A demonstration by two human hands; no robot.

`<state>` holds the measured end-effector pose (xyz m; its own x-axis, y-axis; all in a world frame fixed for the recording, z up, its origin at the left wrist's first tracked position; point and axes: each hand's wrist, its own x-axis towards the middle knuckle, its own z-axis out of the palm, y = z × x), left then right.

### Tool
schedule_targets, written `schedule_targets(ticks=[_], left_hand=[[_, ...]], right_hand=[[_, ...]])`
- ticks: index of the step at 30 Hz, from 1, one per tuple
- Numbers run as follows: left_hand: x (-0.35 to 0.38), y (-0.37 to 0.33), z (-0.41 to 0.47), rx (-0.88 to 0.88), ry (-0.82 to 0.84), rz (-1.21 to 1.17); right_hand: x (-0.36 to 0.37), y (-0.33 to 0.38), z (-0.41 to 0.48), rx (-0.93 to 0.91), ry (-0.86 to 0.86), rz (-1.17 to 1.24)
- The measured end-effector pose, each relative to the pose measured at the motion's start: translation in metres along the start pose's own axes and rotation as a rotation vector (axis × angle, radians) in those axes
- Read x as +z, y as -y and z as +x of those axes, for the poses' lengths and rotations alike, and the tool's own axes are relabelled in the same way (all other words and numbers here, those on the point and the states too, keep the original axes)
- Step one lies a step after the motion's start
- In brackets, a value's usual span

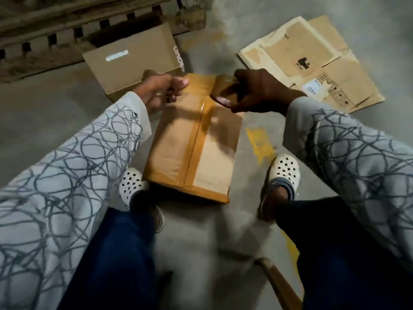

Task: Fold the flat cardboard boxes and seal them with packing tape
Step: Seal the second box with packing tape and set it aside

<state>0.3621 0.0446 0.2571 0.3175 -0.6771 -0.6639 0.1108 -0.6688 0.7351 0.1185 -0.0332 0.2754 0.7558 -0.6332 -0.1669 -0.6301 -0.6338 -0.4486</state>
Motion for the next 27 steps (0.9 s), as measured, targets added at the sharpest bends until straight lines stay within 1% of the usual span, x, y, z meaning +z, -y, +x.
schedule_targets(ticks=[2,4,5,7,11,15,17,18,20,23,27], left_hand=[[0.008,0.006,0.034,-0.043,-0.018,0.036],[0.014,0.011,0.06,-0.066,-0.083,0.072],[0.015,0.011,0.071,-0.071,-0.122,0.081],[0.013,0.007,0.089,-0.074,-0.182,0.098],[-0.004,-0.006,0.106,-0.026,-0.326,0.075],[-0.011,0.001,0.115,0.046,-0.541,0.079],[-0.016,0.001,0.12,0.092,-0.663,0.157],[-0.017,0.001,0.122,0.101,-0.692,0.194],[-0.019,-0.002,0.124,0.098,-0.698,0.23],[-0.02,-0.005,0.121,0.102,-0.704,0.222],[-0.027,0.001,0.121,0.064,-0.698,0.291]], right_hand=[[0.023,-0.015,0.017,-0.025,-0.115,-0.069],[0.04,-0.017,0.029,0.01,-0.21,-0.135],[0.047,-0.018,0.034,0.027,-0.266,-0.145],[0.058,-0.022,0.045,0.053,-0.339,-0.09],[0.07,-0.025,0.053,0.04,-0.3,0.073],[0.067,-0.017,0.064,0.023,-0.281,0.063],[0.066,-0.014,0.072,0.035,-0.283,0.058],[0.066,-0.012,0.075,0.039,-0.282,0.071],[0.069,-0.01,0.076,0.043,-0.273,0.105],[0.071,-0.01,0.078,0.076,-0.272,0.132],[0.074,-0.003,0.086,0.11,-0.265,0.157]])
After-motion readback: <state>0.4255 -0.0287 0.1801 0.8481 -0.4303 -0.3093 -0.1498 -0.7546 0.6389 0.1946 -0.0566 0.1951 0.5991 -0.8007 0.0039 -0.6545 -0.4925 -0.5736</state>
